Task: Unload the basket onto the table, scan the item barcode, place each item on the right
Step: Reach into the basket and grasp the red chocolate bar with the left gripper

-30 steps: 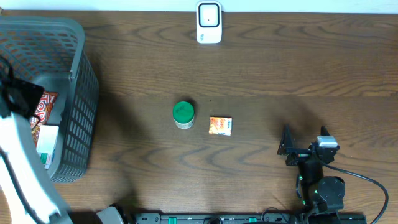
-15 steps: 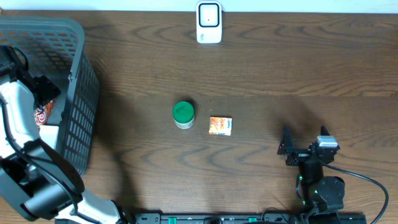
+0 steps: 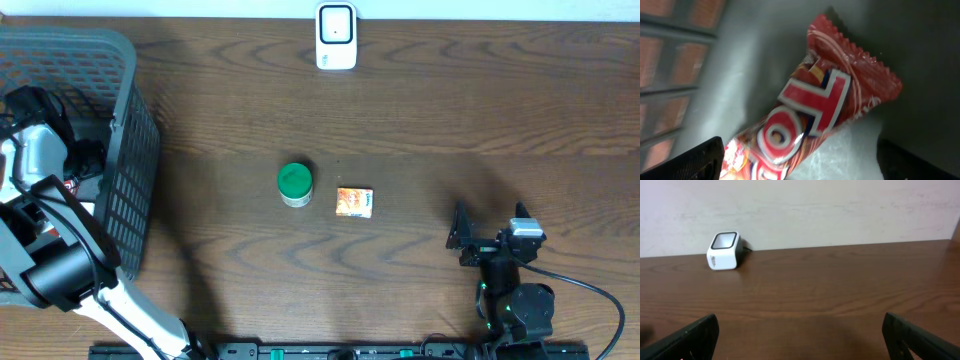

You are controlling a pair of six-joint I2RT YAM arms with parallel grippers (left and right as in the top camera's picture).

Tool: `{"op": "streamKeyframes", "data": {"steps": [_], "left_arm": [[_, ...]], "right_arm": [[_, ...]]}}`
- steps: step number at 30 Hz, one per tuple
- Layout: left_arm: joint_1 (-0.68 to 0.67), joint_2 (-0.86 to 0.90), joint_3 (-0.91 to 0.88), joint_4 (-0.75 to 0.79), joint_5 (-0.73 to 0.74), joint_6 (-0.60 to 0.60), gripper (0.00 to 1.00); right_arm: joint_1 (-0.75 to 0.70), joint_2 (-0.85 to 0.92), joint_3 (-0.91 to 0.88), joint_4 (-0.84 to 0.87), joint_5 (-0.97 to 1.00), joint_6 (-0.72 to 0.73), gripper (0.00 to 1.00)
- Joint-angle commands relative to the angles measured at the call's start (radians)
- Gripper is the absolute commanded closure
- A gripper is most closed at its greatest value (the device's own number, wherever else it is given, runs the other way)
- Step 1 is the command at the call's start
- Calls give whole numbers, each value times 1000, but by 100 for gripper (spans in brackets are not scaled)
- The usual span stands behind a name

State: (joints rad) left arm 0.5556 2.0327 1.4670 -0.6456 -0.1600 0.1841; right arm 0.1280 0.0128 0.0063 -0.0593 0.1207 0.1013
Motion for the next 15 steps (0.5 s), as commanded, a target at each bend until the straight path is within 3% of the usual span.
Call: {"op": "streamKeyframes", "data": {"steps": [1, 8, 9, 10, 12, 15], "left_arm": [[6, 52, -3, 17, -8, 25, 5], [6, 143, -3, 42, -8, 25, 5], [6, 150, -3, 42, -8, 25, 11], [6, 155, -3, 42, -8, 25, 25], [6, 156, -3, 43, -8, 25, 43], [6, 156, -3, 45, -8, 24, 60]], "right_arm": [[8, -3, -1, -4, 2, -6, 1], [8, -3, -1, -4, 2, -5, 1], [8, -3, -1, -4, 2, -5, 1], [8, -3, -1, -4, 2, -5, 1], [8, -3, -1, -4, 2, -5, 1], [8, -3, -1, -4, 2, -5, 1]]}}
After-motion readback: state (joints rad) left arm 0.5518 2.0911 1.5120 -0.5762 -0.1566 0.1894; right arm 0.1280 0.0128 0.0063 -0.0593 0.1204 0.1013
